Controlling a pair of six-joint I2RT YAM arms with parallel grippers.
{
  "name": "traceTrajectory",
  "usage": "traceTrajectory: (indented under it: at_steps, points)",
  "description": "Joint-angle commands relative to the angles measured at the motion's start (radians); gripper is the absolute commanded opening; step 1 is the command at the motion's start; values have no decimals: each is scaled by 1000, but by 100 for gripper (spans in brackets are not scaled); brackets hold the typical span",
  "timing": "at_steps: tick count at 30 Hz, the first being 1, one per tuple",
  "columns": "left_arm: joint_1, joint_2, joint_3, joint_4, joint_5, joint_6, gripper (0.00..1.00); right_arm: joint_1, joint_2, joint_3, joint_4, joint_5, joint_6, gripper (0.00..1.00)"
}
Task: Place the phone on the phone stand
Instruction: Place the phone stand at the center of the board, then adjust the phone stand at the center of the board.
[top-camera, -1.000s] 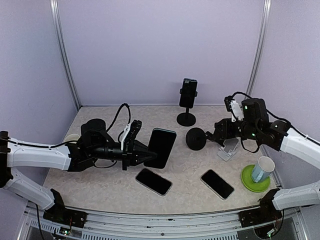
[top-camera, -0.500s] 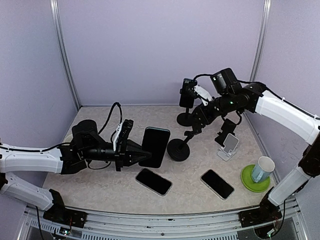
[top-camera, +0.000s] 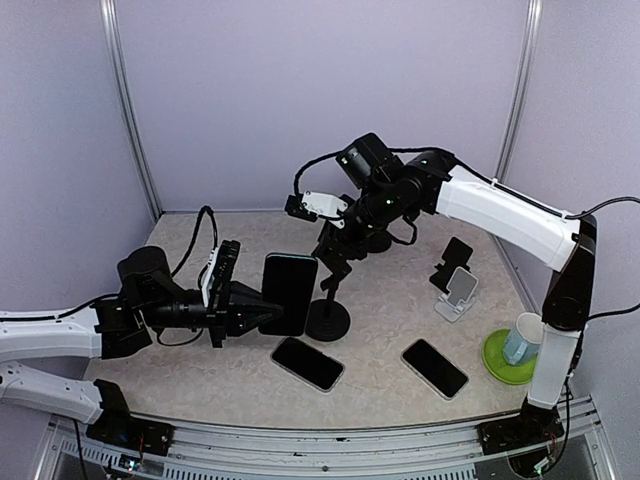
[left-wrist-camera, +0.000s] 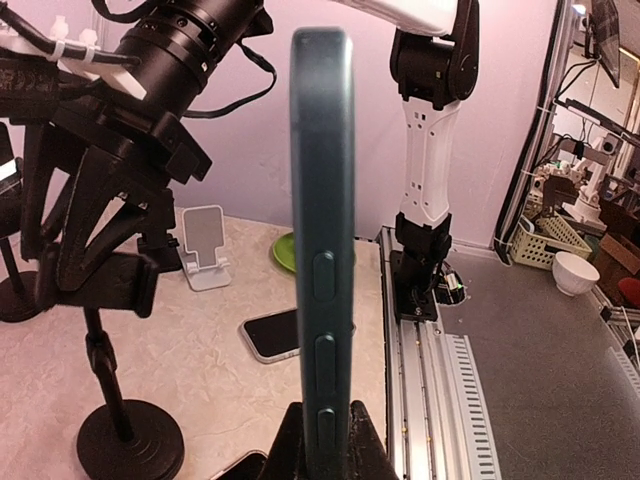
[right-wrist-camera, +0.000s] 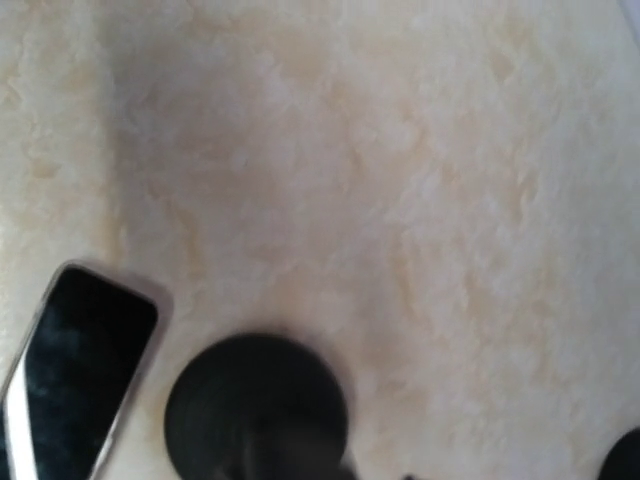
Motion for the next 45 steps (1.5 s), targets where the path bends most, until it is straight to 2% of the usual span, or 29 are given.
traceTrajectory:
  at_steps: [1, 5, 10, 15, 19, 24, 28, 35, 45]
  points:
    - [-3, -67, -18, 4, -27, -15, 0, 31, 25, 84, 24, 25, -101, 40]
    - [-2, -106, -26, -10, -39, -19, 0, 35, 29, 86, 51, 18, -86, 57]
    - [-4, -128, -12, -41, -47, -17, 0, 34, -26, 52, 118, -8, -23, 66]
    - [-4, -156, 7, -75, -84, -9, 0, 29, -157, -112, 274, 12, 81, 74]
    - [-4, -163, 18, -89, -96, -8, 0, 16, -316, -321, 440, 25, 178, 75]
    - [-4, -175, 16, -88, -113, -11, 0, 15, -540, -737, 820, 0, 268, 76]
    - [-2, -185, 15, -88, -128, -10, 0, 16, -603, -953, 1074, -19, 349, 76]
    - [-3, -232, -7, -73, -196, -12, 1, 16, -534, -1138, 1454, 22, 488, 74]
    - [-1, -278, -15, -102, -214, -15, 1, 12, -383, -1161, 1619, -29, 552, 72]
